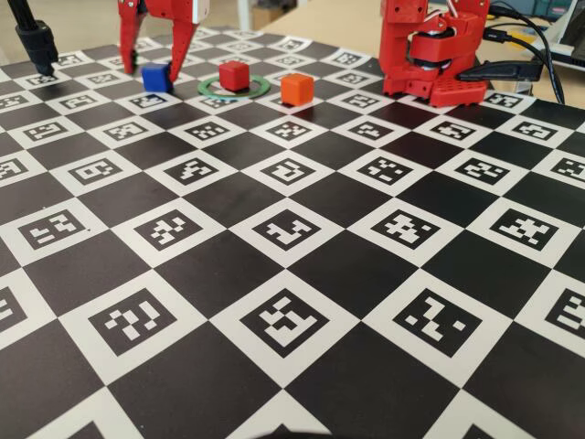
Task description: Grab the red cube then put it in the green circle then put the blue cube on top and finally the orange cube on top
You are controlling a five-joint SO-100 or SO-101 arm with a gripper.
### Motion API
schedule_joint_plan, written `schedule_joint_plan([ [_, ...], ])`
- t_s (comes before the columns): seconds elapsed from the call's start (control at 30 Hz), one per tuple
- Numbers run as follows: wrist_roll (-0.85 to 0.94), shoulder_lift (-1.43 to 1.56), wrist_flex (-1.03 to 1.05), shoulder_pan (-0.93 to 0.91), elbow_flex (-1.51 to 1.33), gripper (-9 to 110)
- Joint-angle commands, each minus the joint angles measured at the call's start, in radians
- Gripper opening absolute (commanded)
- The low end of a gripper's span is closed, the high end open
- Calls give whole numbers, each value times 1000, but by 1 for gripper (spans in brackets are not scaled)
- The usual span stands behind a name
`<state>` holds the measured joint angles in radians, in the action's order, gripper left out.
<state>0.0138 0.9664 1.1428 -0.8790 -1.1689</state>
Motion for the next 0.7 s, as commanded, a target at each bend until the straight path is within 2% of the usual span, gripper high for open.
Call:
schedule_joint_plan([
  [0.0,-3,29,-14,5,9,4],
  [0.67,-3,132,34,-5,-2,4],
])
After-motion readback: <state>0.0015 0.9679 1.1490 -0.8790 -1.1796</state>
